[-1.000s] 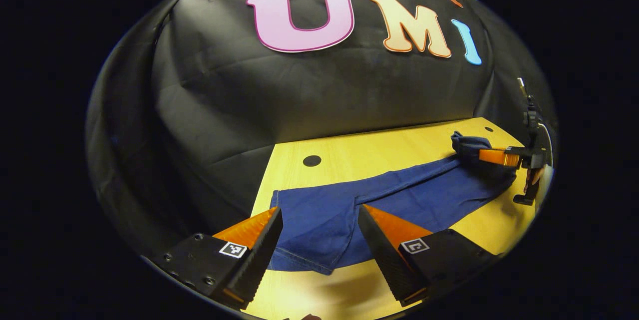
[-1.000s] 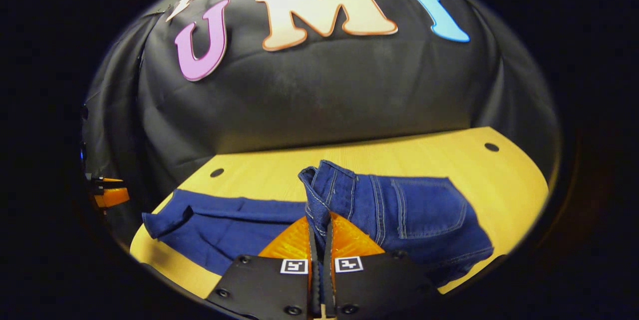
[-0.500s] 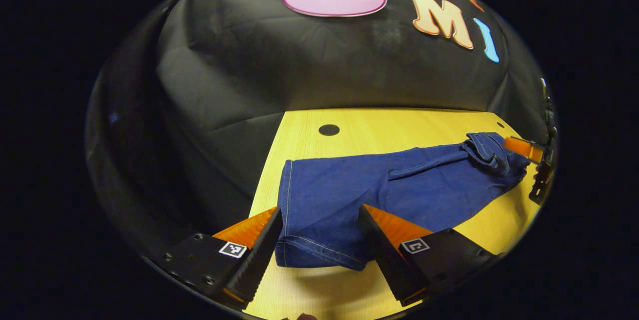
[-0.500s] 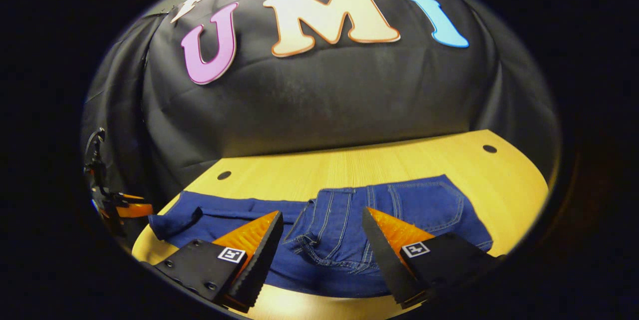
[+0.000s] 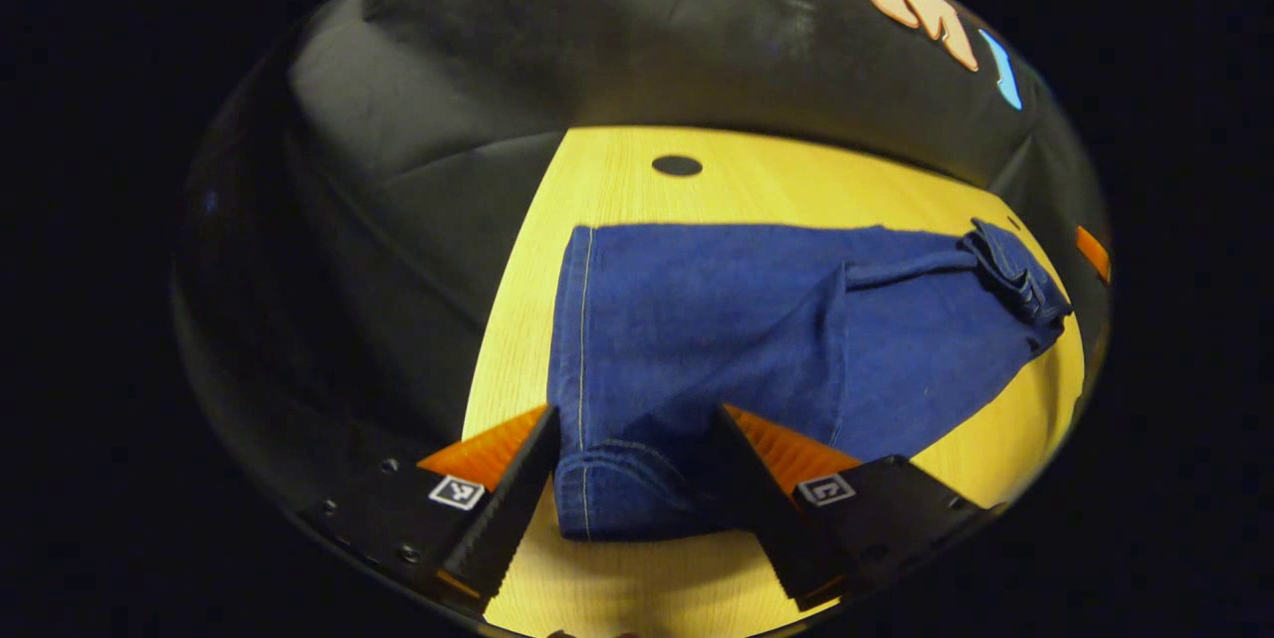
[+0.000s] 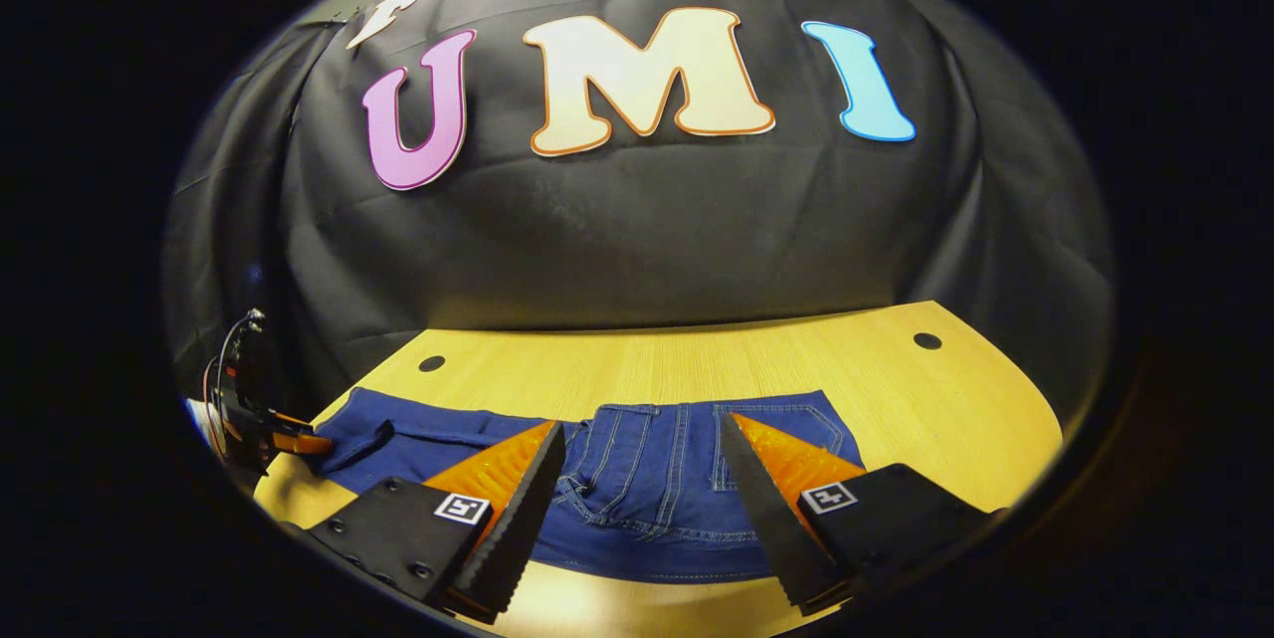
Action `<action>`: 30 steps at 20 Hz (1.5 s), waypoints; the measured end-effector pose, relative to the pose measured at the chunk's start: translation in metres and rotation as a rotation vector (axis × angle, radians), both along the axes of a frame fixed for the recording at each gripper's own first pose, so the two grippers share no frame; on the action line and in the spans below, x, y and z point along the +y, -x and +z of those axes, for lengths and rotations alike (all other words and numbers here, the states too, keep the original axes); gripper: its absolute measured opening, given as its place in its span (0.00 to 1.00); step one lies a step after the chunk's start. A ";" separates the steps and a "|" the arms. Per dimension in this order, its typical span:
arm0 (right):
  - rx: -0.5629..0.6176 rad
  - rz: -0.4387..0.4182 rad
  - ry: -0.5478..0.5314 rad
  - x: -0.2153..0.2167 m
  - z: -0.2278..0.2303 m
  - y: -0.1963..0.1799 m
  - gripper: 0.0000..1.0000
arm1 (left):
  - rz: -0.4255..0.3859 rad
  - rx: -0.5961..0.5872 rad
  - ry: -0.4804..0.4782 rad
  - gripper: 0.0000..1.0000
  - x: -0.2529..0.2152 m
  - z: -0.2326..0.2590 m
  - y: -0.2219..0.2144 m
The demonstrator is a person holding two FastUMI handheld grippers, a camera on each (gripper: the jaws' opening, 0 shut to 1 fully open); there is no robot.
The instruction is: Grasp the waist and the cuffs of the jeans and fold them to make the two legs overlap; first hold the waist and fold one-third of the jeans toward the cuffs, then hold the cuffs and fold the remaining one-third in the same direction to finish folding.
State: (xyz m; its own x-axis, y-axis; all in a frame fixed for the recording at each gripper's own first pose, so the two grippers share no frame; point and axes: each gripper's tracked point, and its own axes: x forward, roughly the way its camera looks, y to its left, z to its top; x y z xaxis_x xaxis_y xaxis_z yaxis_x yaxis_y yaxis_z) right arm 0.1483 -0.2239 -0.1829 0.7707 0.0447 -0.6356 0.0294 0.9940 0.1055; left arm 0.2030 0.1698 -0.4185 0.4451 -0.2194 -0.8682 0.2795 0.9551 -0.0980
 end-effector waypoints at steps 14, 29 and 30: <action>-0.071 0.062 -0.008 -0.019 0.032 0.001 0.98 | 0.080 0.052 0.022 0.00 -0.036 0.029 0.001; -0.145 0.074 -0.015 -0.113 0.094 0.001 0.97 | 0.057 -0.140 0.315 0.00 -0.223 0.191 -0.025; -0.146 0.072 -0.011 -0.121 0.095 0.004 0.98 | 0.049 -0.149 0.330 0.00 -0.240 0.193 -0.029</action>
State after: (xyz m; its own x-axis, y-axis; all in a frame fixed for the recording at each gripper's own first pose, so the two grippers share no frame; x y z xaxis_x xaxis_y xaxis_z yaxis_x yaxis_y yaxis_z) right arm 0.1439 -0.3450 -0.0875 0.8493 0.1092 -0.5165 -0.0580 0.9917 0.1143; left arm 0.2316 -0.0705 -0.2251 0.5782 -0.4525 -0.6789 0.2687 0.8913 -0.3652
